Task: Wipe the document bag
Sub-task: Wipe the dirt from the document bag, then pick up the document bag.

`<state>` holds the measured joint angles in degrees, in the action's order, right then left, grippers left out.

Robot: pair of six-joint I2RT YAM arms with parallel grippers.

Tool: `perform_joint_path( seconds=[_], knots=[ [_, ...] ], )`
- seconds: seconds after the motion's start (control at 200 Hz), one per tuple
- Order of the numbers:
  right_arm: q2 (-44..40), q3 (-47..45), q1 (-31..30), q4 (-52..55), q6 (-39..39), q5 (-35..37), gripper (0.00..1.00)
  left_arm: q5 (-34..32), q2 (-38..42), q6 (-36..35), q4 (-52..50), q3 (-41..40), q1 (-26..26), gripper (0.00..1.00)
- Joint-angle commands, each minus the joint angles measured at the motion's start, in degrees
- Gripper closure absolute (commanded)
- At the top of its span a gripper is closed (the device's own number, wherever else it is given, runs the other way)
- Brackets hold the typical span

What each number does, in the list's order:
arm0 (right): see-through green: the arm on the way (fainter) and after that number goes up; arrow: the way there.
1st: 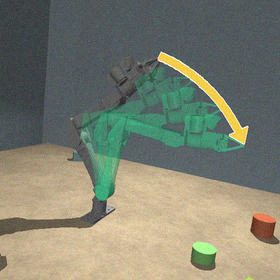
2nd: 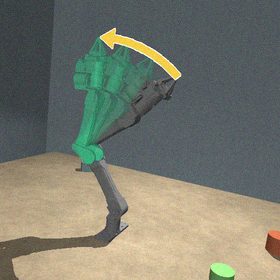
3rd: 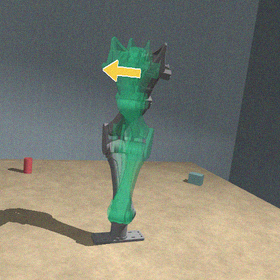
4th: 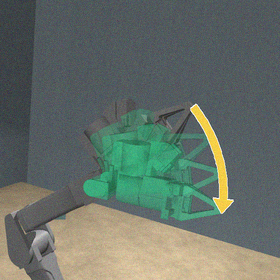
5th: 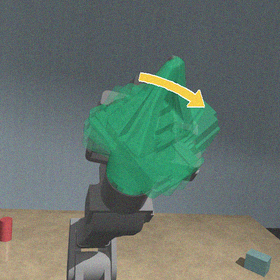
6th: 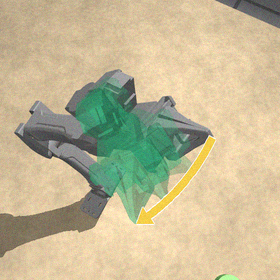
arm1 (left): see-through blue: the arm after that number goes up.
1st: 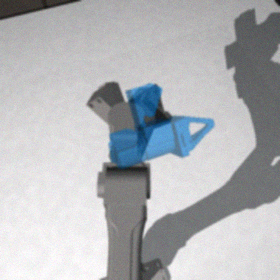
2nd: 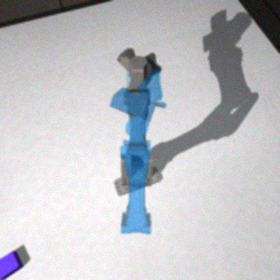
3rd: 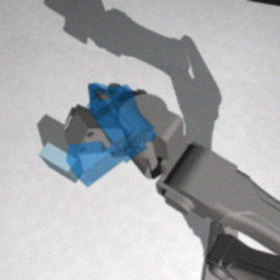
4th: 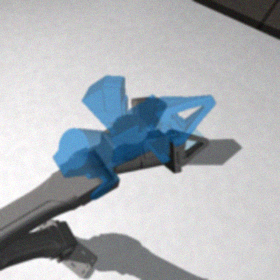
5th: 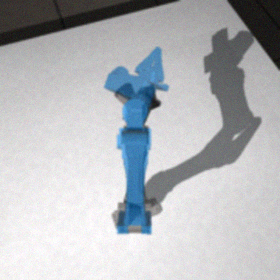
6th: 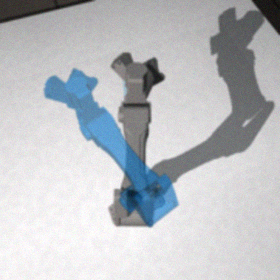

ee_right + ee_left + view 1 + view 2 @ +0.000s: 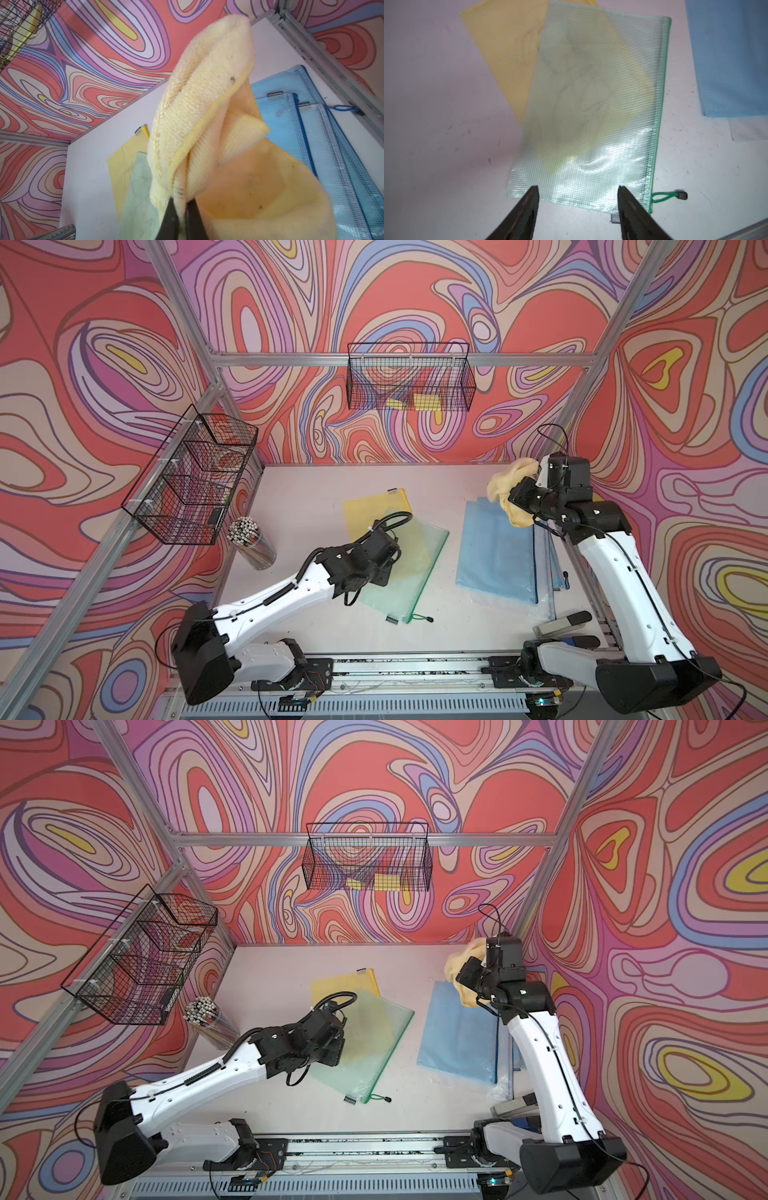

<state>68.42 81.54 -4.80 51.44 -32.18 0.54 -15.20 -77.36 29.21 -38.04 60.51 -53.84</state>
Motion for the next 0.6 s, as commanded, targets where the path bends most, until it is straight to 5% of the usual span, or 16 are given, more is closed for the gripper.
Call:
perform_joint_path(
  seconds=[0.0,0.285,0.596],
  knots=[
    [-3.2,2.3,0.3,7.3,1.0,7.2,1.00,1.4,-8.2,-2.3,1.1,3.6,-3.8,0.42],
    [-8.0,5.4,0.3,14.0,2.8,13.0,1.00,4.1,-26.5,-2.7,2.6,13.5,-10.5,0.50],
    [-9.6,4.8,0.3,15.0,3.3,14.0,1.00,4.4,-32.0,-0.9,3.7,15.9,-11.7,0.56]
  ],
)
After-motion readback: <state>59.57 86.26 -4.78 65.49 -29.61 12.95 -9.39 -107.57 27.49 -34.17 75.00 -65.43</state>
